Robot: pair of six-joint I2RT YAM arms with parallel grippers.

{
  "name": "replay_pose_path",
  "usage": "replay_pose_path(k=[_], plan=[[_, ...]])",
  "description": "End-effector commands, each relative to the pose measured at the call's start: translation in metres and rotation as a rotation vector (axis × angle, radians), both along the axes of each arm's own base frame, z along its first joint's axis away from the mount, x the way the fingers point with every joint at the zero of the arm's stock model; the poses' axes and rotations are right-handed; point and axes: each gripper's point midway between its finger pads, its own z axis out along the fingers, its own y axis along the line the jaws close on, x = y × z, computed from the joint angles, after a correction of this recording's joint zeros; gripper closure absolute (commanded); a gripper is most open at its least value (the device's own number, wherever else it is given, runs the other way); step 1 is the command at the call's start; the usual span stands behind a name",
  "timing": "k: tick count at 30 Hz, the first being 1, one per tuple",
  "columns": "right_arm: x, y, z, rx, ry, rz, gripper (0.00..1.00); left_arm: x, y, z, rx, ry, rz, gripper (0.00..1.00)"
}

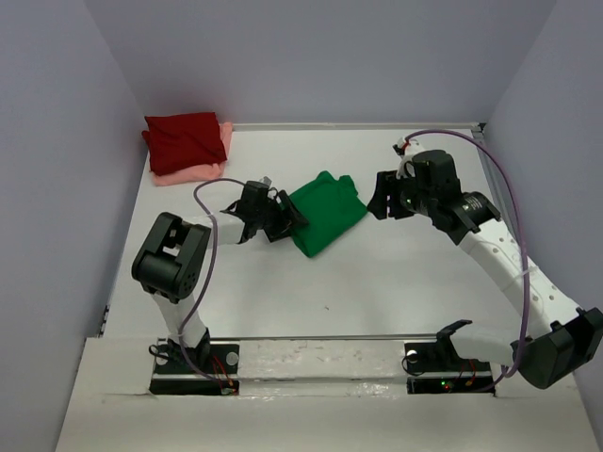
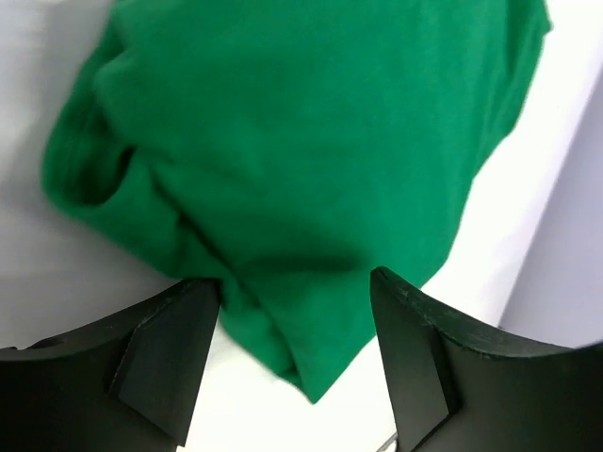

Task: Fold and stack the t-shirts
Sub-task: Fold the long partially folded tshirt into a neat square

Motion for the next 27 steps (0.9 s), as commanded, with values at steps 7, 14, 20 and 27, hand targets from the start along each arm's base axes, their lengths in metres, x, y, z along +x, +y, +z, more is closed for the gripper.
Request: replay_pose_path(k=[7, 14, 20, 27], plan=[[0.008, -0.001, 0.040, 0.029, -0.122, -0.019, 0.37, 0.006, 0.006, -0.038, -0.014, 0.094, 0.018, 0.26], [0.010, -0.002, 0.023, 0.007, -0.084, -0.031, 0.38, 0.043, 0.049, -0.023, 0.066, 0.058, 0.142, 0.32], [0.014, -0.001, 0.020, -0.004, -0.079, -0.030, 0.38, 0.080, 0.080, -0.007, 0.087, 0.033, 0.187, 0.32], [0.016, 0.004, 0.003, -0.012, -0.034, -0.011, 0.38, 0.106, 0.092, 0.003, 0.059, 0.022, 0.163, 0.34]])
